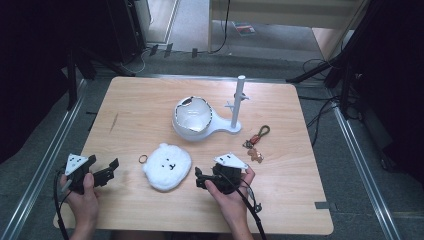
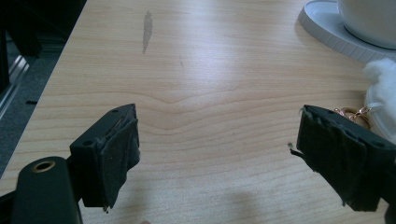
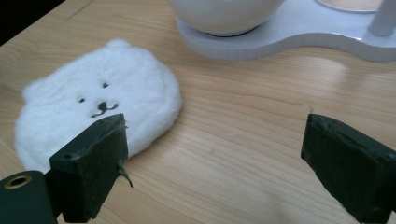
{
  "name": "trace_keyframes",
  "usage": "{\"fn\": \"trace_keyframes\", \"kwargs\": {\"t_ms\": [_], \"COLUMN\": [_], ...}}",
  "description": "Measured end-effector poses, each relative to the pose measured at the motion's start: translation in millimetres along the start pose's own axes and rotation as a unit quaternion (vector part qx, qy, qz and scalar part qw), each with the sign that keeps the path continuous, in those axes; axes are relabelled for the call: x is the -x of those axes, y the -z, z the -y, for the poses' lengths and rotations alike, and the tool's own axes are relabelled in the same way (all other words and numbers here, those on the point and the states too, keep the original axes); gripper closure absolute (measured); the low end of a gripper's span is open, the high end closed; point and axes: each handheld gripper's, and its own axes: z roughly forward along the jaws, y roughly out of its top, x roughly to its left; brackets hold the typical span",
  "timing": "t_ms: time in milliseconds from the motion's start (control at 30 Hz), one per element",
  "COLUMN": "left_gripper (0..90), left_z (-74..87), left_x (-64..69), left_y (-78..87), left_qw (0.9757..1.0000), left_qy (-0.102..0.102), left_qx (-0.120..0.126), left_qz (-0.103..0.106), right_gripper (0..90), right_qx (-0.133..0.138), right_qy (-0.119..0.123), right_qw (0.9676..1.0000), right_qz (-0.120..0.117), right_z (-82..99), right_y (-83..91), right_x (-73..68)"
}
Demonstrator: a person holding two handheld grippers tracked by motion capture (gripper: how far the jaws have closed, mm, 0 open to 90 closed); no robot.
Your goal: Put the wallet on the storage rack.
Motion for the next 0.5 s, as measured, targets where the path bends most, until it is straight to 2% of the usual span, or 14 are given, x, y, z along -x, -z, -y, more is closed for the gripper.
{"fn": "trace_keyframes", "kwargs": {"t_ms": [167, 300, 500], "left_gripper": [13.8, 13.8, 13.8], "left_z": [-0.1, 0.0, 0.0], "left_x": [-0.2, -0.3, -0.5], "left_y": [0.0, 0.1, -0.1], "left_qw": [1.0, 1.0, 1.0], "left_qy": [0.0, 0.0, 0.003], "left_qx": [0.0, 0.0, 0.002], "left_qz": [0.0, 0.001, 0.002], "right_gripper": [7.6, 7.6, 7.7], "right_qx": [-0.003, -0.007, -0.018], "right_qy": [-0.001, -0.011, -0.003], "right_qw": [0.9999, 0.9997, 0.9994], "right_qz": [-0.012, -0.02, -0.03], "right_z": [-1.2, -3.5, -8.4], "right_y": [-9.6, -19.5, -37.1], "right_x": [-8.3, -10.7, -19.4]}}
